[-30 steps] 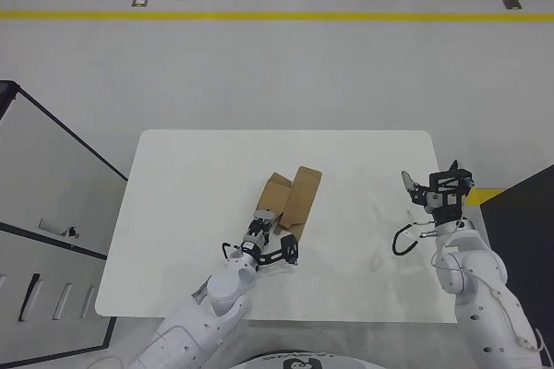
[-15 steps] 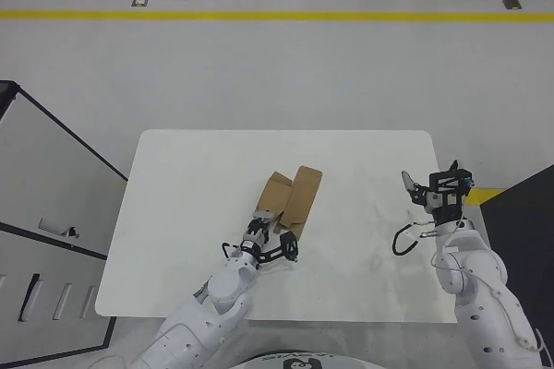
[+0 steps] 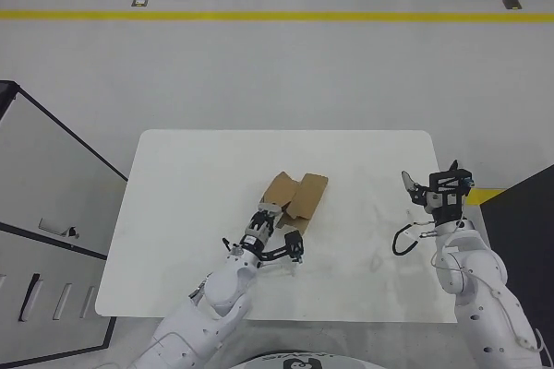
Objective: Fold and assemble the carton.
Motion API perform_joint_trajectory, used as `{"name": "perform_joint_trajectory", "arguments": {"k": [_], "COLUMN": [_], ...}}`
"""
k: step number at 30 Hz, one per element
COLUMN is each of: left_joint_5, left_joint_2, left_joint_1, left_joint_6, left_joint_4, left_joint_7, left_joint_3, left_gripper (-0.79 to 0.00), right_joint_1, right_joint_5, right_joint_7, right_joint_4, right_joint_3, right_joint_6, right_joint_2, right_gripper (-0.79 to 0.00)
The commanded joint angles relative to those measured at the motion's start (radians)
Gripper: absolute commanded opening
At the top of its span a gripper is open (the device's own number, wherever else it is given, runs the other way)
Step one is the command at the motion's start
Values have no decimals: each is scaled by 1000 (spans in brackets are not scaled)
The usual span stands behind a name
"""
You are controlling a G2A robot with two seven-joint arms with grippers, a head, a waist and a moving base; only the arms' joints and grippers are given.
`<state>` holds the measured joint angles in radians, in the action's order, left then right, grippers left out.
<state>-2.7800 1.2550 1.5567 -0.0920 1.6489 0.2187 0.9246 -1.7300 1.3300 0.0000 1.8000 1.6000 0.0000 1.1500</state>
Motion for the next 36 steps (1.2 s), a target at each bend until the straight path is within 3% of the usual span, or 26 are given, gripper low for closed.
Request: {"name": "perform_joint_trajectory", "arguments": {"k": [1, 10, 17, 20, 23, 30, 36], "left_joint_5": [-76, -260, -244, -292, -292, -292, -292], "left_joint_2": [-10, -48, -50, -53, -64, -112, -130], "left_joint_1": [18, 92, 104, 94, 81, 61, 63], "left_joint_6": [7, 30, 27, 38, 23, -5, -23], "left_joint_4": [46, 216, 227, 223, 228, 233, 245], "left_joint_7": [-31, -200, -197, -203, -256, -387, -427], "left_joint_3": [14, 85, 96, 97, 103, 118, 112], "left_gripper": [-785, -785, -785, -785, -785, -785, -785], "right_joint_1": [0, 0, 0, 2, 9, 76, 135], "right_joint_5": [0, 0, 0, -13, -67, -290, -465], "right_joint_7": [0, 0, 0, 43, 141, 452, 658], "right_joint_4": [0, 0, 0, 14, 28, 9, -31], "right_joint_3": [0, 0, 0, 19, 70, 161, 162], "right_joint_6": [0, 0, 0, -121, -314, -745, -862], "right_joint_2": [0, 0, 0, -7, -21, -58, -79], "right_gripper": [0, 0, 0, 0, 0, 0, 0]}}
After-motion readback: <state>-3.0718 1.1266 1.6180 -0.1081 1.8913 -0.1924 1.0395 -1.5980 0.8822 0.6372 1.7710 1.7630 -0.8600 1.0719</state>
